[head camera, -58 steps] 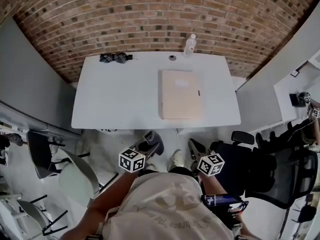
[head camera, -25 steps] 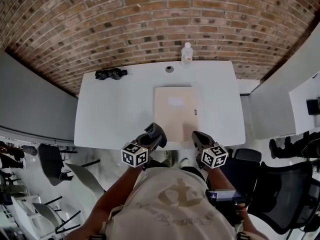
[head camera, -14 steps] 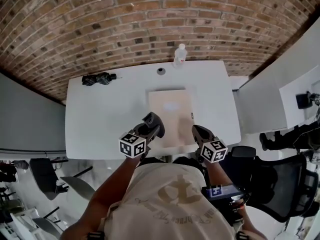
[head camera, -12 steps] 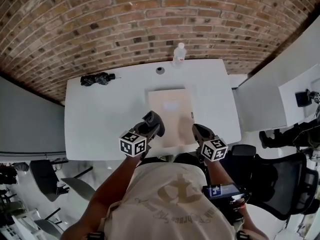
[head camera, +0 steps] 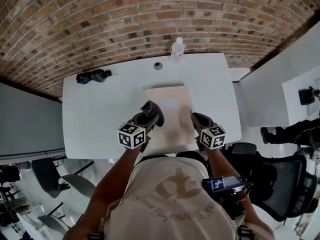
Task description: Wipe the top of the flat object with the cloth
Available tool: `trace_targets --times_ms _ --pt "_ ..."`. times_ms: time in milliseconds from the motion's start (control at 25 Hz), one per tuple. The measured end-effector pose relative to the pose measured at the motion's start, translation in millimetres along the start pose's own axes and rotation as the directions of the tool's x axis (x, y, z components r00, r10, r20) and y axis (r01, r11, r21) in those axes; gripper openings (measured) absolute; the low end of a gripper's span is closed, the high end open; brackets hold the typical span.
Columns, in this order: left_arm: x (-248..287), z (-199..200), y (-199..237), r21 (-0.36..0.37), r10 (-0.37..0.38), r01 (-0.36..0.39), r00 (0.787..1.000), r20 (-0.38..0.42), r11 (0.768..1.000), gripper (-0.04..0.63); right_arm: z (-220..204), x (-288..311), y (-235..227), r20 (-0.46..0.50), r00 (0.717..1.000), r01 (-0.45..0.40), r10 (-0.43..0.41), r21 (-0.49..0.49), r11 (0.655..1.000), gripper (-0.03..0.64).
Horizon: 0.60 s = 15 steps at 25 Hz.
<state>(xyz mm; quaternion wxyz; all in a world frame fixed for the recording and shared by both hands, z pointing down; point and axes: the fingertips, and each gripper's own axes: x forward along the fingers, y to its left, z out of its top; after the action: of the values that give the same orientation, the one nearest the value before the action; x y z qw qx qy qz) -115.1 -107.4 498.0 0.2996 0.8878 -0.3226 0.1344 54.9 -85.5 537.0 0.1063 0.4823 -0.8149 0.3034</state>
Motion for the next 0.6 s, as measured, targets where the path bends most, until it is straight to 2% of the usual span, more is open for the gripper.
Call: trace_targets --times_ms 240,480,600 --pt "34 13 3 0.012 0.048 -0.048 0.998 -0.031 0.999 0.101 8 25 -33 -0.051 0.998 -0.029 0.029 0.0 1.0 0.023" --pt "75 35 9 0.037 0.096 -0.094 0.995 -0.04 0.995 0.101 -4 49 -55 -0.128 0.989 -0.073 0.075 0.017 0.997 0.025" --pt "94 49 19 0.041 0.126 -0.125 0.991 -0.035 0.991 0.101 -12 58 -65 -0.16 0.984 -0.075 0.083 0.057 0.996 0.037"
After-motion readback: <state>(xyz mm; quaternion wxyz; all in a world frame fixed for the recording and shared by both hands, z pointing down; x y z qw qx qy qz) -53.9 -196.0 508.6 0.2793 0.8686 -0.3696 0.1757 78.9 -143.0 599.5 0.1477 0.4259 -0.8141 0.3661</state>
